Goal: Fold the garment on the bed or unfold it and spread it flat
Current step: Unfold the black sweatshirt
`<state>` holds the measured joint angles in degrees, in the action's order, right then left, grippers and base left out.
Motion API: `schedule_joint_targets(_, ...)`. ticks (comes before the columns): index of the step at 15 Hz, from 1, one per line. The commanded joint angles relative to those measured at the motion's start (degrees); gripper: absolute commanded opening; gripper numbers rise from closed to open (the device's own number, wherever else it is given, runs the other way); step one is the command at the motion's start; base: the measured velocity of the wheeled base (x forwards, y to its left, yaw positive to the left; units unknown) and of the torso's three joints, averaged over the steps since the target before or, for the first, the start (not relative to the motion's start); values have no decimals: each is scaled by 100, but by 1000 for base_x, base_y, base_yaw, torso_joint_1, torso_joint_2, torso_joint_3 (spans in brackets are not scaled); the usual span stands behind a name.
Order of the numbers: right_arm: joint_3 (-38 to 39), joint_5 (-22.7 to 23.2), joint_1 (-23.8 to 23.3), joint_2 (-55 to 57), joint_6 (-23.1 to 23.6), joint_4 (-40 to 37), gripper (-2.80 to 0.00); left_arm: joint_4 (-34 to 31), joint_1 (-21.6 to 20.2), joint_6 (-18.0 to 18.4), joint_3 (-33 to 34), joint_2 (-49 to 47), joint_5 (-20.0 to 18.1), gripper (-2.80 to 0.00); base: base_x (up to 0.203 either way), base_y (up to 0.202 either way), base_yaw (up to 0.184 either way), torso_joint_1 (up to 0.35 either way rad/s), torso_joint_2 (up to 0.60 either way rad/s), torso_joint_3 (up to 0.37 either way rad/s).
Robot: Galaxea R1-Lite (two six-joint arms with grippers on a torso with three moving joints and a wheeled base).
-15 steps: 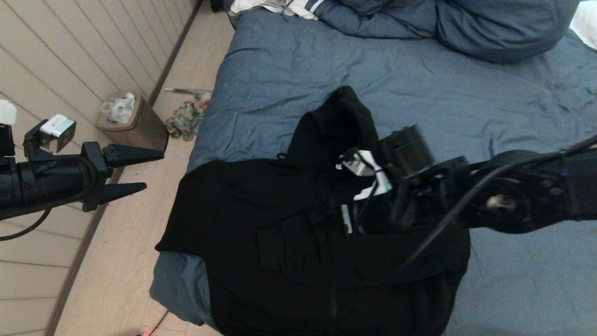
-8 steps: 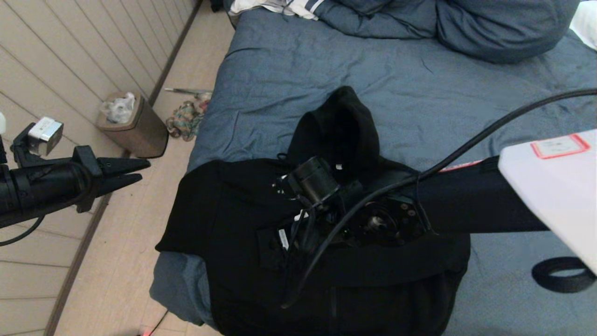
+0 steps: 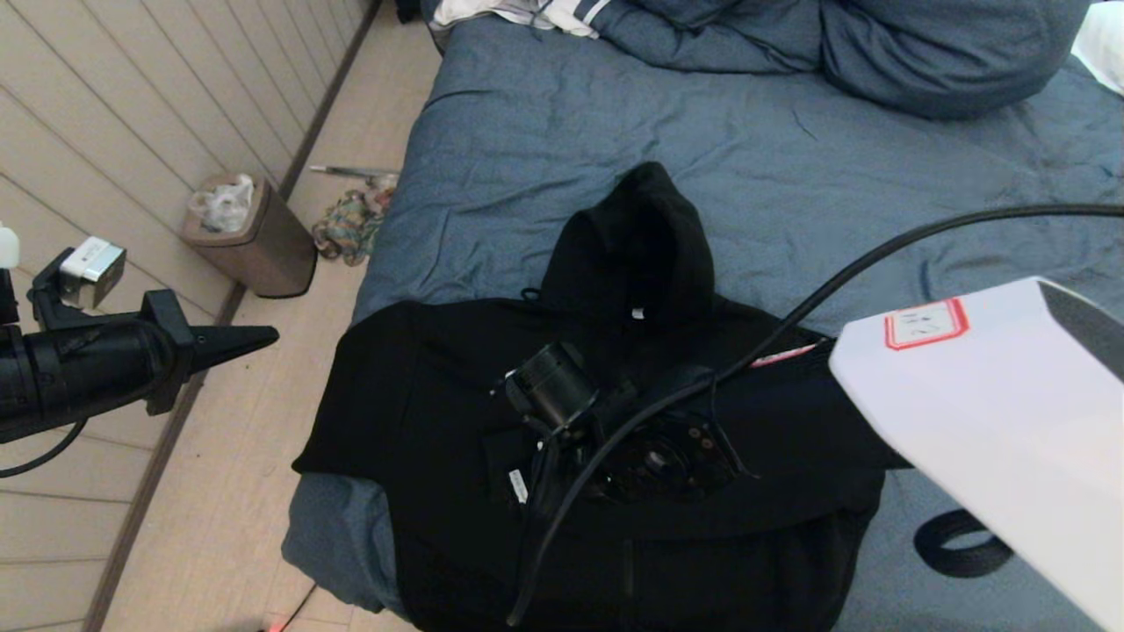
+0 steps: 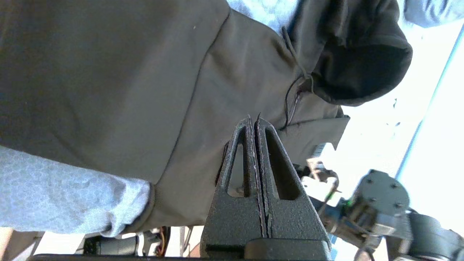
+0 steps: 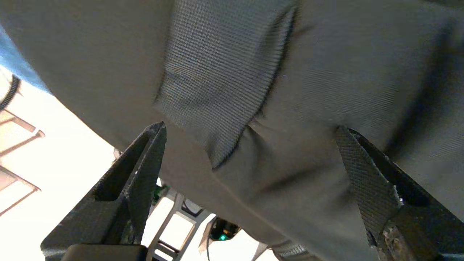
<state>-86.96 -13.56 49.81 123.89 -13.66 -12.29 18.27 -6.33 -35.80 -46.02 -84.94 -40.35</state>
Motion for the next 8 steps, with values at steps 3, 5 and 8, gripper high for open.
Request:
schedule_joint_targets(3, -75, -73, -32, 317, 61, 42, 0, 10, 0, -23, 14, -49, -25, -280, 0, 0, 0, 0, 0, 0)
schedule_joint_targets(5, -89, -175, -24, 391, 117, 77, -280, 9, 0, -23, 14, -49, -25, -280, 0, 0, 0, 0, 0, 0)
schedule_joint_targets(8, -71, -341, -33, 522, 179, 311, -280, 1, 0, -23, 14, -100, -25, -280, 0, 0, 0, 0, 0, 0)
